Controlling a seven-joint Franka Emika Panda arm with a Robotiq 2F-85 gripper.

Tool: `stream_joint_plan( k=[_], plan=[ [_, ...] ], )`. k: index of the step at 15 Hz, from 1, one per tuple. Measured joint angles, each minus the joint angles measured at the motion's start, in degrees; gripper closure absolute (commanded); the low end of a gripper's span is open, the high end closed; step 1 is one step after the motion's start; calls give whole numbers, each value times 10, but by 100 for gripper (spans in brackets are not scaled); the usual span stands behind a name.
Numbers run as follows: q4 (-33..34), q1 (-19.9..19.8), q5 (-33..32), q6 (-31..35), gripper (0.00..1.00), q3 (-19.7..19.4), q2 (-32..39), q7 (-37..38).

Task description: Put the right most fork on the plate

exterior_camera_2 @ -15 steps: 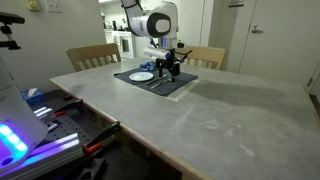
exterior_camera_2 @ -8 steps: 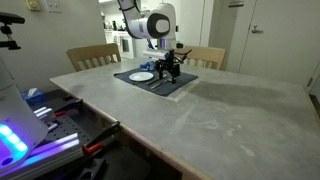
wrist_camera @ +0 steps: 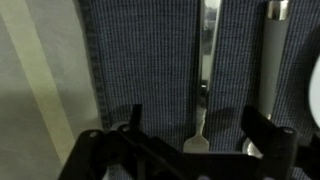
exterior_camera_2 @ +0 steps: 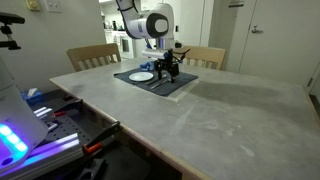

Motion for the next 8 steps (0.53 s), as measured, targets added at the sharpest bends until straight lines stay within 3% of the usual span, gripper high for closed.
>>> stream_joint_plan(
  k=[4,6,8],
  plan=[
    [1,6,-6,0,28,-4,0,7],
    [1,7,-6,0,33,-4,0,8],
    [1,7,-6,0,28,-5,0,9]
  ],
)
